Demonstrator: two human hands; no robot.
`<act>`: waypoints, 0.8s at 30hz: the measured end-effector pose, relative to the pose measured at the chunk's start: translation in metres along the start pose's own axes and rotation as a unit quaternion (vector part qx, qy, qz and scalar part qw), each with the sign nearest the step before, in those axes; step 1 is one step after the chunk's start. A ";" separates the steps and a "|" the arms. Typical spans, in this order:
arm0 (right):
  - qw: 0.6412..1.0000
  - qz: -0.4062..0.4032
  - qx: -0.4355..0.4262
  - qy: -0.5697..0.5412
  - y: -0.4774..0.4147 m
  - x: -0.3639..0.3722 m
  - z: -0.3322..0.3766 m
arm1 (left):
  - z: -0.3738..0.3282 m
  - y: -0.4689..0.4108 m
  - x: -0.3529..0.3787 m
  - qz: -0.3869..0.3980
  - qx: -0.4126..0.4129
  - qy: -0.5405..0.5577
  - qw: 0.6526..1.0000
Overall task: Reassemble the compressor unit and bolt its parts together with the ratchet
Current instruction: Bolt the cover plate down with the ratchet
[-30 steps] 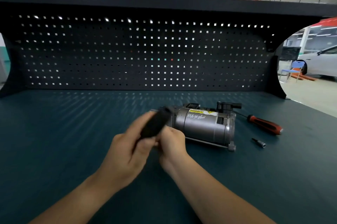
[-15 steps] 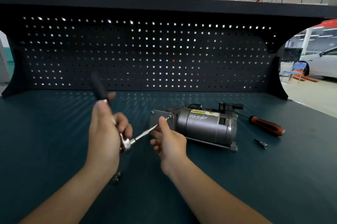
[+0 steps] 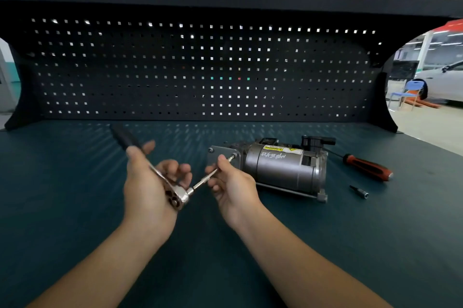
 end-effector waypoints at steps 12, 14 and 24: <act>1.000 -0.019 -0.014 -0.006 0.001 0.000 -0.004 | -0.011 0.012 -0.003 0.375 0.464 -0.491 0.635; 1.000 -0.008 0.013 -0.023 0.005 -0.001 -0.003 | -0.008 0.013 -0.005 0.409 0.541 -0.531 0.508; 0.998 -0.029 0.060 -0.004 0.002 0.001 0.004 | 0.003 0.000 -0.005 0.051 -0.110 0.032 0.992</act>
Point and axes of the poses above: each hand's wrist, its own y-axis away from the middle knuckle, its own x-axis out of the palm, z = x × y, the point moved 1 cm from there along -y, towards the middle knuckle, and after that the axes turned 8 degrees about -z, right-handed, at the moved point
